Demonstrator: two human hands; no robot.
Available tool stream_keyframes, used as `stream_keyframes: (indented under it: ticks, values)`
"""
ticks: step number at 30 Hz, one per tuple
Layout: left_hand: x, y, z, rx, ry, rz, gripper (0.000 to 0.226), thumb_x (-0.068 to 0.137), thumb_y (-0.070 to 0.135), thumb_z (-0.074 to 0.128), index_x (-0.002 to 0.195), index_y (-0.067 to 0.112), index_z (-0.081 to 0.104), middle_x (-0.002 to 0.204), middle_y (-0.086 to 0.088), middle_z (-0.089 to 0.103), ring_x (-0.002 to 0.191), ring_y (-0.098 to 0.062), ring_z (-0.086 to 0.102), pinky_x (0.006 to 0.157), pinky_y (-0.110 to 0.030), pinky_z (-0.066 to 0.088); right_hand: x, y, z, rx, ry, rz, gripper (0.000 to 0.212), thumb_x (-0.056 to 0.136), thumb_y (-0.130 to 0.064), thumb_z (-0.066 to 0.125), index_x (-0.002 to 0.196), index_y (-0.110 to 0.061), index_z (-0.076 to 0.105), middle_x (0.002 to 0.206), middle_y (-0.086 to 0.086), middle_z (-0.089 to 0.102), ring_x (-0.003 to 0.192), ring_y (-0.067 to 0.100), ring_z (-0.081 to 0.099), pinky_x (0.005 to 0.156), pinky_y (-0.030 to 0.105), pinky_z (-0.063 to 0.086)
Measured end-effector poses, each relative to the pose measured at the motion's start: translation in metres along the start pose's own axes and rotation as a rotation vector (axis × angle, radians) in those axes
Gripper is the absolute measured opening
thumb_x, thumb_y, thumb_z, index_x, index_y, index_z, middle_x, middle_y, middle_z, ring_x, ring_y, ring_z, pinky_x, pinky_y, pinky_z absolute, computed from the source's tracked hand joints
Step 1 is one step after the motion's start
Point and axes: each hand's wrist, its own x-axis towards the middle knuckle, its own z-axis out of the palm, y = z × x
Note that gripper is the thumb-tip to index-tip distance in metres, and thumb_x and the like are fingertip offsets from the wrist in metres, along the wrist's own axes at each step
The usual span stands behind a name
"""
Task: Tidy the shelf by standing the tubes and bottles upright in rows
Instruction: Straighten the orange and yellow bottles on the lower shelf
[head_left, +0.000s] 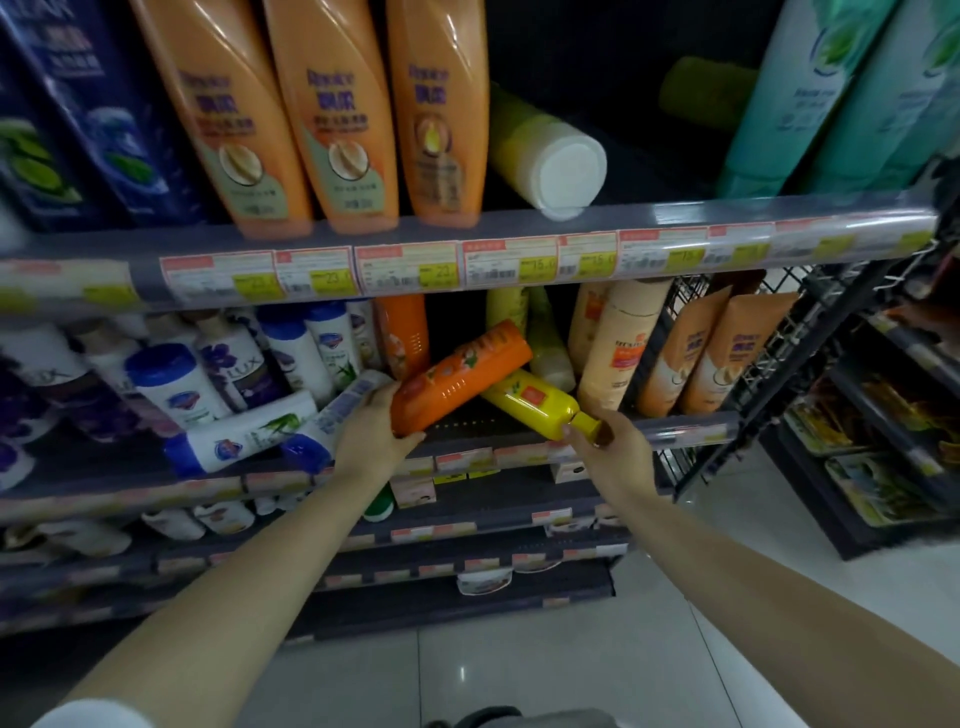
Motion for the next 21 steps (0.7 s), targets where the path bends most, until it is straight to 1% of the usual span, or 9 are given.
stream_keyframes:
  ticks: [4,6,8,10,13,15,17,19,21]
  values:
    - [0.0,0.002,-0.022,-0.034,0.062,0.12,0.075,0.069,0.031,0.08,0.135,0.024,0.045,0.131,-0.005,0.053,0.117,-0.025,0.052,0.095,-0.036,0.042,-0.007,-0.002,-0.002,-0.012,0.037,-0.012,0.042,0.084,-0.031,0.069,0.121,-0.014,0.058,0.096,0.001,0.062,0.088,0.016,0.056,0.058,0.015,0.037]
    - [0.0,0.004,-0.038,-0.026,0.08,0.201,0.077,0.067,0.034,0.081,0.135,0.028,0.045,0.132,-0.003,0.053,0.116,-0.023,0.052,0.095,-0.037,0.045,-0.01,-0.003,-0.006,-0.018,0.056,-0.038,0.041,0.083,-0.03,0.07,0.119,-0.014,0.059,0.093,-0.001,0.061,0.087,0.017,0.057,0.058,0.014,0.037]
    - [-0.002,0.008,-0.052,-0.084,0.076,0.233,0.077,0.065,0.033,0.083,0.134,0.028,0.048,0.13,-0.001,0.054,0.115,-0.019,0.051,0.095,-0.033,0.042,-0.012,-0.007,-0.011,-0.027,0.066,-0.074,0.039,0.082,-0.03,0.071,0.117,-0.014,0.06,0.093,-0.001,0.062,0.086,0.016,0.057,0.06,0.016,0.039]
    - [-0.005,0.013,-0.065,-0.2,0.077,0.205,0.074,0.064,0.03,0.084,0.13,0.025,0.051,0.122,0.006,0.054,0.11,-0.012,0.05,0.093,-0.026,0.038,-0.013,-0.014,-0.017,-0.019,0.076,-0.112,0.039,0.081,-0.029,0.072,0.116,-0.015,0.06,0.095,-0.001,0.063,0.088,0.015,0.057,0.062,0.014,0.039]
    - [-0.007,0.016,-0.078,-0.36,0.11,0.127,0.067,0.063,0.025,0.085,0.124,0.023,0.056,0.115,0.01,0.054,0.104,-0.007,0.051,0.088,-0.02,0.038,-0.013,-0.024,-0.025,-0.02,0.097,-0.182,0.038,0.081,-0.029,0.072,0.115,-0.016,0.061,0.095,-0.003,0.063,0.088,0.012,0.057,0.062,0.006,0.037]
    - [-0.007,0.013,-0.084,-0.472,0.177,0.017,0.06,0.065,0.022,0.084,0.118,0.026,0.058,0.113,0.009,0.056,0.101,-0.008,0.053,0.083,-0.017,0.041,-0.012,-0.031,-0.029,-0.01,0.116,-0.228,0.037,0.081,-0.027,0.072,0.115,-0.014,0.062,0.096,-0.001,0.064,0.089,0.012,0.057,0.068,0.011,0.041]
    - [-0.005,0.007,-0.089,-0.603,0.268,-0.082,0.052,0.067,0.021,0.083,0.11,0.031,0.057,0.113,0.005,0.057,0.102,-0.013,0.056,0.083,-0.024,0.048,-0.012,-0.038,-0.03,0.007,0.134,-0.25,0.04,0.08,-0.028,0.073,0.116,-0.014,0.062,0.098,-0.001,0.064,0.091,0.012,0.057,0.074,0.018,0.043]
    - [-0.004,0.001,-0.093,-0.675,0.316,-0.112,0.048,0.068,0.023,0.082,0.104,0.039,0.056,0.115,0.003,0.059,0.103,-0.016,0.058,0.089,-0.038,0.052,-0.009,-0.043,-0.03,0.008,0.155,-0.276,0.04,0.08,-0.03,0.073,0.115,-0.013,0.062,0.098,-0.001,0.064,0.091,0.012,0.057,0.076,0.021,0.044]
    - [-0.006,-0.003,-0.097,-0.679,0.324,-0.107,0.048,0.07,0.022,0.08,0.106,0.042,0.055,0.117,0.003,0.057,0.106,-0.016,0.056,0.091,-0.039,0.05,-0.004,-0.046,-0.029,0.012,0.167,-0.306,0.039,0.079,-0.032,0.073,0.113,-0.014,0.063,0.099,0.001,0.065,0.091,0.014,0.059,0.075,0.023,0.046]
